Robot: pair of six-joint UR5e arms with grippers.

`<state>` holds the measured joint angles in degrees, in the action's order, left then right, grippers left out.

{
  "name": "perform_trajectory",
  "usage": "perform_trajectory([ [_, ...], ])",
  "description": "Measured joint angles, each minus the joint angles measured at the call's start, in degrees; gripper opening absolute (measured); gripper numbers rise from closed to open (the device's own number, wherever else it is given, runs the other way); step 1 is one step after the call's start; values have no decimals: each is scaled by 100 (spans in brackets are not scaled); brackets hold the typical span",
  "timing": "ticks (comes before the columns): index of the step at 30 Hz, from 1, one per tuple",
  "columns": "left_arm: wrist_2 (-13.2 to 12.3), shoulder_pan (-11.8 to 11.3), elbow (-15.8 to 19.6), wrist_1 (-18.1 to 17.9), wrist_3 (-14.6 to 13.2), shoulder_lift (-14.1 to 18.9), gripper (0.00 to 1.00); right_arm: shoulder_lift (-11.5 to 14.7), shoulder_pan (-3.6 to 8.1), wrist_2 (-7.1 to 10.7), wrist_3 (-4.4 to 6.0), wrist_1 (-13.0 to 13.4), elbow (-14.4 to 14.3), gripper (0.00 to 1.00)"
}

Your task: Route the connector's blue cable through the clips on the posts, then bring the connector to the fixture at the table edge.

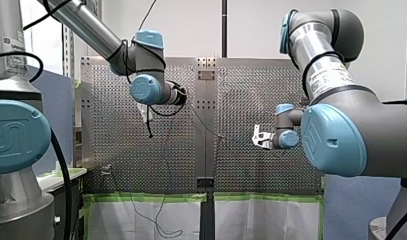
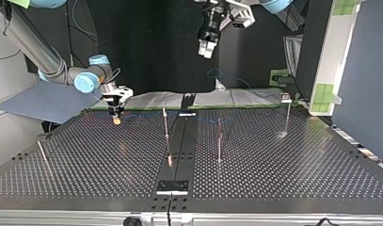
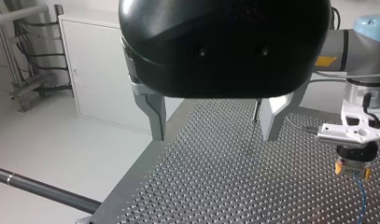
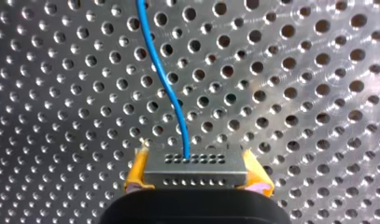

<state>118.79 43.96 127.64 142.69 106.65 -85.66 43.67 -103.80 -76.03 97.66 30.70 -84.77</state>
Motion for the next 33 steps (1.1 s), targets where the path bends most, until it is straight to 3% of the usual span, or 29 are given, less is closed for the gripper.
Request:
perform_trajectory([
  [9, -163, -83, 0, -200, -4, -268, 100, 4, 20, -20, -6, -10, 4, 0],
  [20, -144, -109, 60, -248, -41, -648, 100, 97, 6, -227, -40, -61, 5, 0],
  [33, -135, -121, 75, -256, -89, -662, 100, 630, -56, -233, -10, -228, 6, 0],
])
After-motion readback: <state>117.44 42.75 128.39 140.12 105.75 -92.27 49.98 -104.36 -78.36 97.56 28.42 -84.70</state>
